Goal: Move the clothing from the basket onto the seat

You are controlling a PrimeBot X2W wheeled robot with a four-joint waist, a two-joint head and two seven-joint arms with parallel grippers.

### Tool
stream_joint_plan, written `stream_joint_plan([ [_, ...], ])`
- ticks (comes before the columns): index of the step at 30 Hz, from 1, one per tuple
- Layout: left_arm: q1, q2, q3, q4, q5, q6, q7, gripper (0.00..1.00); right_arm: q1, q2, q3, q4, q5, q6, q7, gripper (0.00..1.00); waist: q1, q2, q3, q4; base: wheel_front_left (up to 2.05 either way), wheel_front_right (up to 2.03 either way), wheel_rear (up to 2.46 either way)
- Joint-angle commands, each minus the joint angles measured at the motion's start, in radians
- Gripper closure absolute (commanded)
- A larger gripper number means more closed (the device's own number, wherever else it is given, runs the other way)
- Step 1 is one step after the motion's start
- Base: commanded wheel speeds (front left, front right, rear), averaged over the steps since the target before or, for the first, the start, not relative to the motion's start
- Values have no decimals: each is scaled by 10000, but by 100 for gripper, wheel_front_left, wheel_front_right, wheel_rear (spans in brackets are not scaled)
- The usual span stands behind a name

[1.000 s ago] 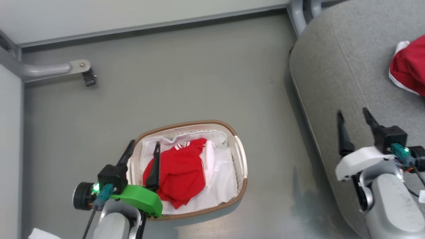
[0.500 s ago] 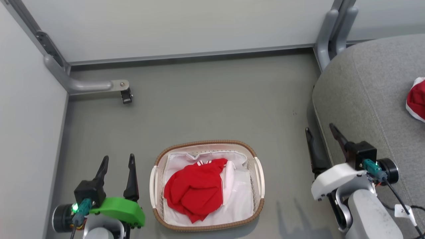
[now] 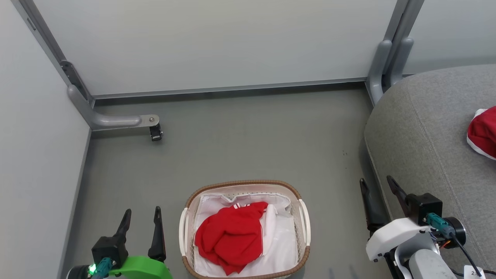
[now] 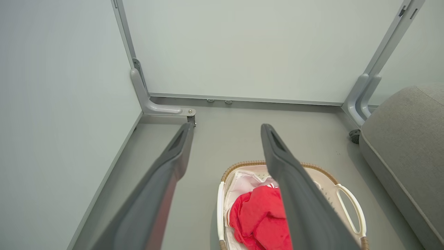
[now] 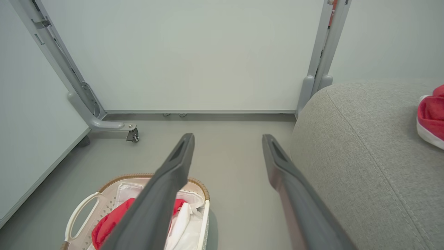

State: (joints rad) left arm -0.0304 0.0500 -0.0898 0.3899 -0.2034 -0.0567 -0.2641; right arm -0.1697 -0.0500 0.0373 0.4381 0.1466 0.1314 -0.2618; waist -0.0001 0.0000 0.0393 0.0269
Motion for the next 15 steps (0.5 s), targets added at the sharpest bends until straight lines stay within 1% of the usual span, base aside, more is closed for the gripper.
stream_joint_plan([
  [1, 118, 20, -2, -48, -110, 83, -6, 0, 130, -38, 15, -21, 78, -14, -48, 0, 1, 0, 19, -8, 0, 0, 0],
  [9, -202, 19, -189, 16, -133, -46, -6, 0, -248, -36, 169, -202, 133, -14, -48, 0, 1, 0, 354, -130, 0, 0, 0],
  [13, -504, 19, -379, 95, -173, -149, -6, 0, -512, -37, 286, -408, 180, -14, -48, 0, 1, 0, 928, -299, 0, 0, 0],
  [15, -771, 24, -543, 184, -192, -150, -6, 0, -760, -36, 397, -563, 150, -14, -48, 0, 1, 0, 1397, -434, 0, 0, 0],
])
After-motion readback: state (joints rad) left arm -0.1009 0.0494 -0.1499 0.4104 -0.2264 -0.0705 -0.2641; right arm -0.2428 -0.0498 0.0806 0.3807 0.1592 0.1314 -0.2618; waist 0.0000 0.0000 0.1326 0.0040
